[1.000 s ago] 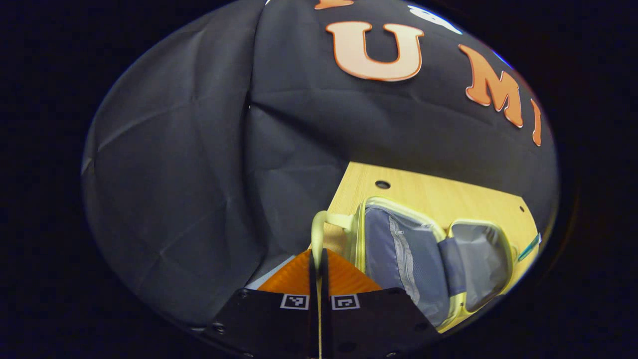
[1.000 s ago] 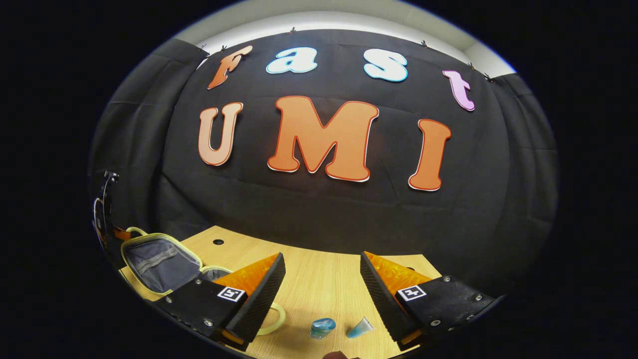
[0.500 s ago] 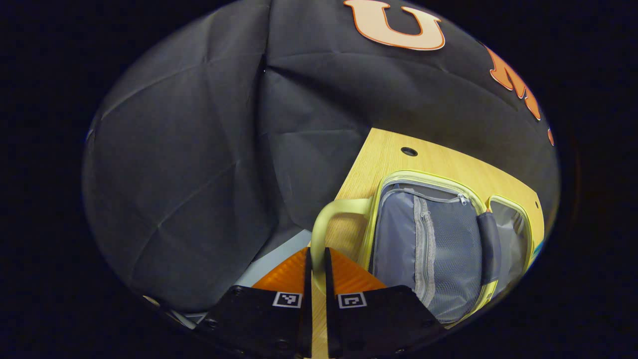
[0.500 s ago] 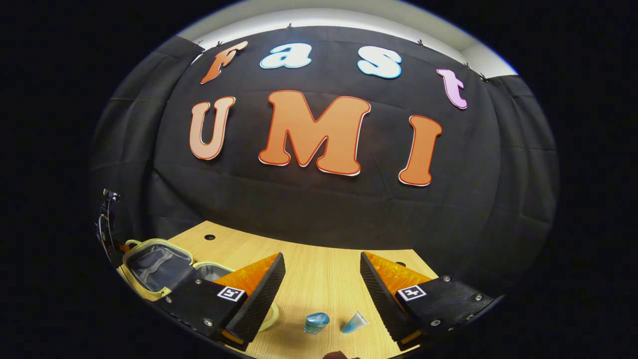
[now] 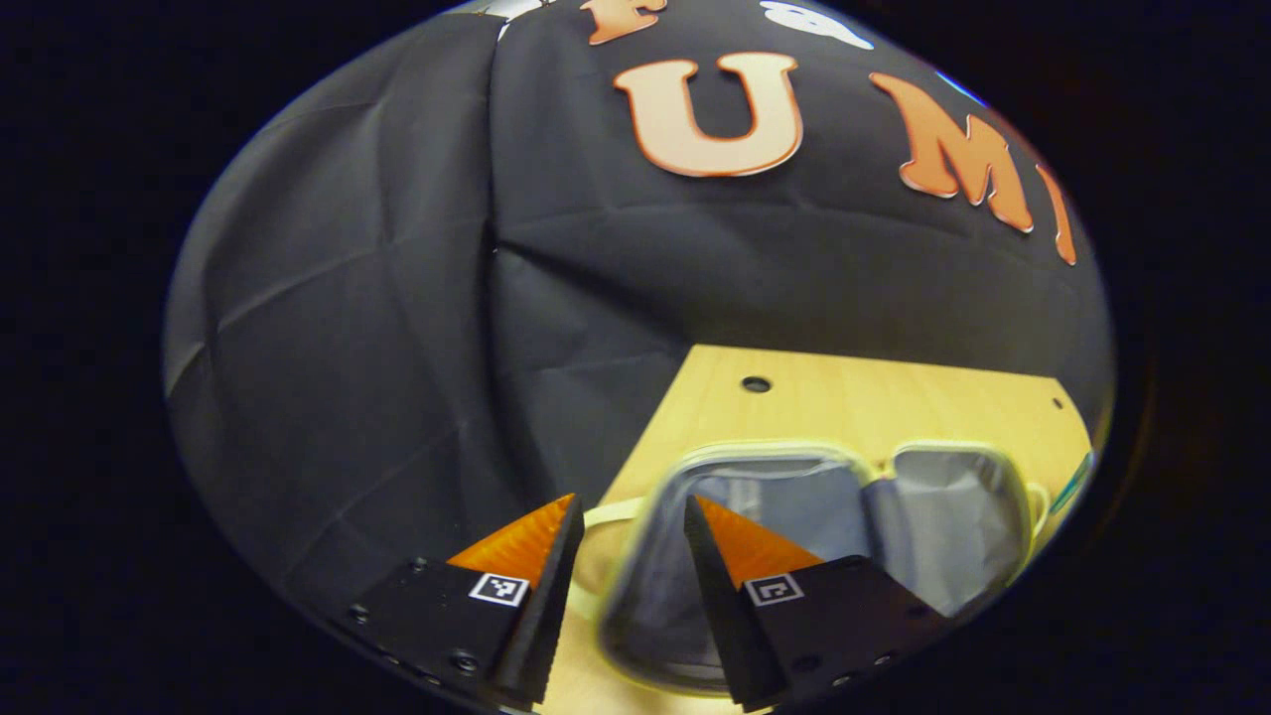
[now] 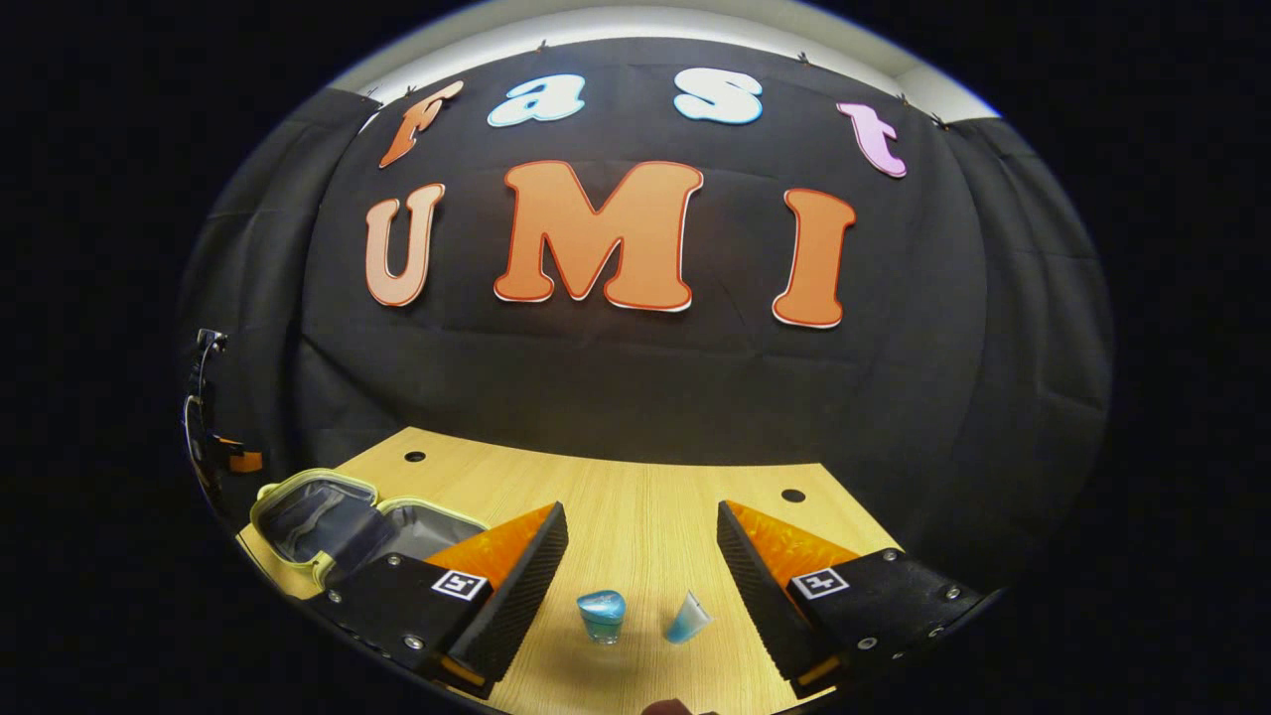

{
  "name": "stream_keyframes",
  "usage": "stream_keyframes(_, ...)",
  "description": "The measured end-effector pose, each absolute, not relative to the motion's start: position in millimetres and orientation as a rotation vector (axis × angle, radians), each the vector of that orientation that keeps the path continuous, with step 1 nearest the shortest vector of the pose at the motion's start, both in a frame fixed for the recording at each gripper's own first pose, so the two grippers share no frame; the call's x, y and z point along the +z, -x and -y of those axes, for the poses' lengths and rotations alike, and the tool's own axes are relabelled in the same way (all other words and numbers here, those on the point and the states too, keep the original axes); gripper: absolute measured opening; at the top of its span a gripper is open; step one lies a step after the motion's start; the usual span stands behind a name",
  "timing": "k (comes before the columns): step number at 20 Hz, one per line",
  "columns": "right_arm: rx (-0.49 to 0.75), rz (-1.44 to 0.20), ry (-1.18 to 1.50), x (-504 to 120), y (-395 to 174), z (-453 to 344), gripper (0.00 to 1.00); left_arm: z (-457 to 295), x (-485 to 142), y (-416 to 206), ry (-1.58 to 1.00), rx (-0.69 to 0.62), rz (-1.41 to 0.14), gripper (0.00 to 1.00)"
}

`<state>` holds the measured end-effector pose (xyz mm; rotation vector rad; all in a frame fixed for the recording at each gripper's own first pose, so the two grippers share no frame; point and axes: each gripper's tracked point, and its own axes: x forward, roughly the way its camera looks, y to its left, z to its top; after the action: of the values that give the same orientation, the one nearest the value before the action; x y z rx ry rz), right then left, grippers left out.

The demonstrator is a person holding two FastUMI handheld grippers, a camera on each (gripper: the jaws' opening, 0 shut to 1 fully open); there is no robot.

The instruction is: First open the suitcase, pack the skin care products into it, and then close the suitcase.

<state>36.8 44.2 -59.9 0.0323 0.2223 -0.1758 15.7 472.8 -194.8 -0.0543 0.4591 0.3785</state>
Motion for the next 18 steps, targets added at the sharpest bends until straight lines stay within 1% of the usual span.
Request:
stream_keyframes(1, -0.171, -0.227, -0.036, -62.4, -35.5, -38.6, 0.96, -458.1, -184.1, -15.9, 0.057, 0.363, -0.44, 0.72)
stream_keyframes(2, -0.164, -0.227, -0.037, -64.7, -34.2, -33.9, 0.95, -439.7, -168.7, -16.1, 0.053, 0.35, -0.421, 0.75)
stream_keyframes(3, -0.154, -0.227, -0.037, -66.6, -33.0, -28.9, 0.96, -419.8, -164.9, -20.7, 0.047, 0.333, -0.396, 0.82)
stream_keyframes(5, -0.13, -0.236, -0.035, -74.1, -29.9, -22.1, 0.95, -384.3, -147.6, -26.3, 0.037, 0.294, -0.351, 0.83)
stream_keyframes(7, -0.105, -0.247, -0.05, -80.6, -25.8, -17.0, 0.96, -340.1, -134.8, -28.8, 0.049, 0.233, -0.32, 0.89)
stream_keyframes(10, -0.076, -0.257, -0.082, -91.0, -22.1, -9.8, 0.95, -274.3, -125.8, -31.4, 0.082, 0.166, -0.299, 0.92)
stream_keyframes(13, -0.041, -0.277, -0.089, -101.4, -18.6, -5.0, 0.96, -206.6, -121.9, -27.3, 0.046, 0.096, -0.284, 0.95)
stream_keyframes(18, 0.011, -0.31, -0.103, -120.4, -20.1, 0.6, 0.96, -106.9, -132.0, -31.8, 0.026, 0.001, -0.299, 0.95)
